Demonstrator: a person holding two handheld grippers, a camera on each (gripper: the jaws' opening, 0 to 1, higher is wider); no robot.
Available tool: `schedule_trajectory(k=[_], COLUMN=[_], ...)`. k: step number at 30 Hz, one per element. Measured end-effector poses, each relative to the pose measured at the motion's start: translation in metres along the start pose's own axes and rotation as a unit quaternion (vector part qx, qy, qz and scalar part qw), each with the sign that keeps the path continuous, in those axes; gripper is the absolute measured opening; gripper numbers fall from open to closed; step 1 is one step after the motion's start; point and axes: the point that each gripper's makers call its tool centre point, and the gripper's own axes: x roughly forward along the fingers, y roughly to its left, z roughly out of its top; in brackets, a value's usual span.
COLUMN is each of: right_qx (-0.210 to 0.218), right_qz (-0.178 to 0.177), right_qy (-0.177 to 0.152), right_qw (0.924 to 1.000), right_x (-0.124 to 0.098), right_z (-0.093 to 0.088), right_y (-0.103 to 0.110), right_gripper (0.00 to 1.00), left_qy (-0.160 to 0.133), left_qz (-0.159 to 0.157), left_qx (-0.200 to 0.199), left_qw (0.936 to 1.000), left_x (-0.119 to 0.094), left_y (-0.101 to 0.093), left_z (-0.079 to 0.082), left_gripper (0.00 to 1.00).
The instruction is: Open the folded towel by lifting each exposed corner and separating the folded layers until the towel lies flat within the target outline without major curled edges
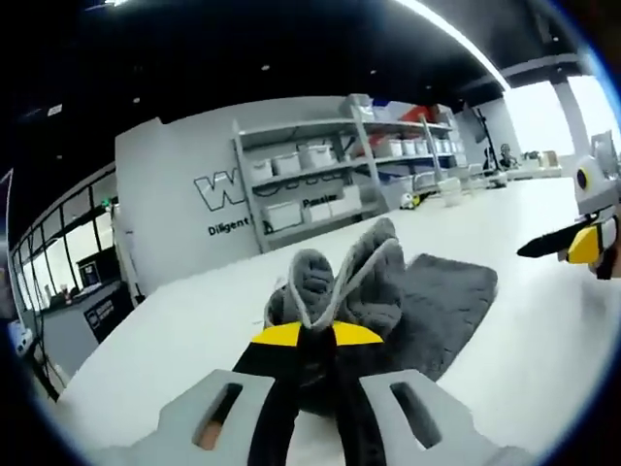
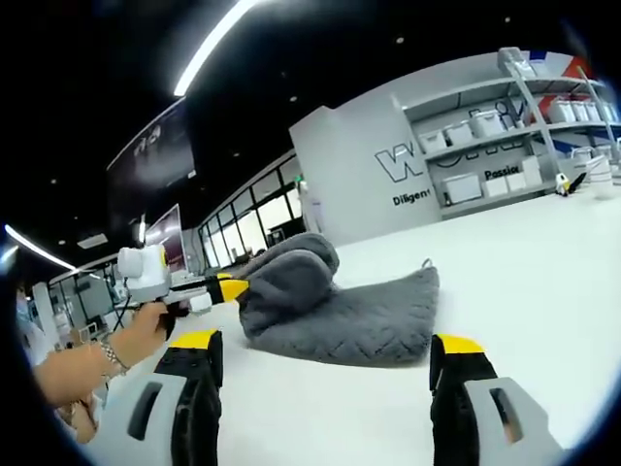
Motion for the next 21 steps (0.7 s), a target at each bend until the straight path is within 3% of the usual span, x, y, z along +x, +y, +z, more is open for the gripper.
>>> schedule_trajectory(k=[5, 6, 8, 13, 17, 21], right_qx=[0.000, 0.000, -0.001, -0.001, 0.007, 0.005], right_qz=[0.000, 0.000, 0.001, -0.001, 0.004, -0.002], right_qy=[0.001, 0.002, 0.003, 0.004, -0.016, -0.007], right_qw=[1.0000, 1.0000, 1.0000, 1.0000, 0.9998, 1.0000], right_x=[0.000, 0.000, 0.000, 0.000, -0.001, 0.000], right_z=[-0.001, -0.001, -0.002, -0.002, 0.006, 0.002], right_y=[0.000, 0.000, 0.000, 0.000, 0.001, -0.001], right_gripper=[0.89, 0.89, 0.89, 0.89, 0.90, 0.90], left_qy=[-0.015, -0.008, 0.016, 0.032, 0.065, 0.093], left_qz=[0.030, 0.037, 0.047, 0.082, 0.081, 0.109], left_qx=[-0.019, -0.050, -0.111, -0.100, -0.173, -0.159], left_qw=[0.9993, 0.9980, 0.9926, 0.9911, 0.9794, 0.9768], left_x=[-0.007, -0.010, -0.014, -0.022, -0.029, -0.038], left_y=[0.014, 0.018, 0.026, 0.048, 0.055, 0.070], left_z=[0.008, 0.005, -0.006, -0.019, -0.044, -0.070], left_gripper=[0.07, 0.07, 0.07, 0.07, 0.07, 0.06])
